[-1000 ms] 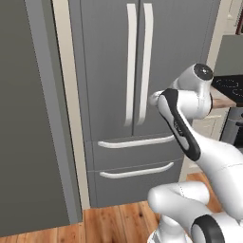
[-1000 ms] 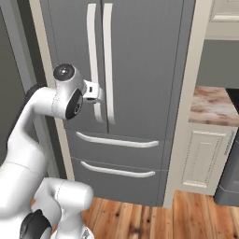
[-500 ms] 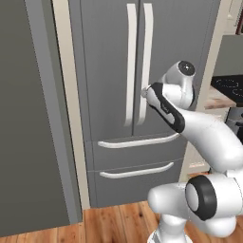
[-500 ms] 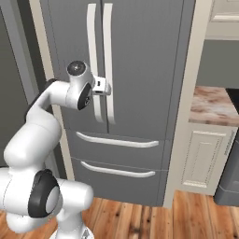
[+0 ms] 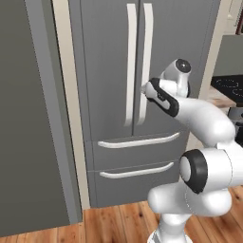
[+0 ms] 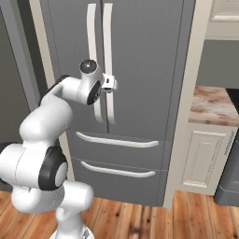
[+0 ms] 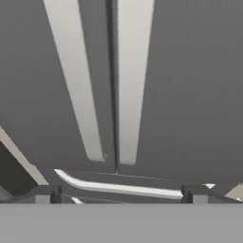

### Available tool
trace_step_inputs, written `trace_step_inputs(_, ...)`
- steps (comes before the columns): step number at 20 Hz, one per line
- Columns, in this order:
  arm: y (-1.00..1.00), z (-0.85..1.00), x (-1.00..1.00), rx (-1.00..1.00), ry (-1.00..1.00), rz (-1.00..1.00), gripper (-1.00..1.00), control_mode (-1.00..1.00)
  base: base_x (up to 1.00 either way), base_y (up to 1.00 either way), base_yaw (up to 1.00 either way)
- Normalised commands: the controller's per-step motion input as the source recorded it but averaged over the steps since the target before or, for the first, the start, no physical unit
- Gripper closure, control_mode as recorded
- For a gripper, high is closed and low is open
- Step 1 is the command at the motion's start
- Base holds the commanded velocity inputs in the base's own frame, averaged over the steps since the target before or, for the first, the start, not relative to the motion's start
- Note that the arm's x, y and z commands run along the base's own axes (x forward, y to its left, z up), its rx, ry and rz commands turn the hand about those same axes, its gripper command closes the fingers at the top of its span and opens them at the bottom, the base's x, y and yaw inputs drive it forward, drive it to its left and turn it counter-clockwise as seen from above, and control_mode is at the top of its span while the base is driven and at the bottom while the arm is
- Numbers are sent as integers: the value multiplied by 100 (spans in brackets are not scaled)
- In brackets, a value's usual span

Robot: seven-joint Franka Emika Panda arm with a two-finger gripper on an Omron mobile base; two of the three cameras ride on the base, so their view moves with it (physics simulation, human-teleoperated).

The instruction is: Take the lemon wedge from the fridge and place it on the plate with fish on the dining counter.

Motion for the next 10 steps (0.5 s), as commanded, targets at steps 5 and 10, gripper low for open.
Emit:
trace_step_inputs(5, -7, -14, 26, 0, -11, 0, -100, -100, 0, 0, 0)
trace_step_inputs(10, 0, -2, 38, 0, -8, 0, -100, -100, 0, 0, 0)
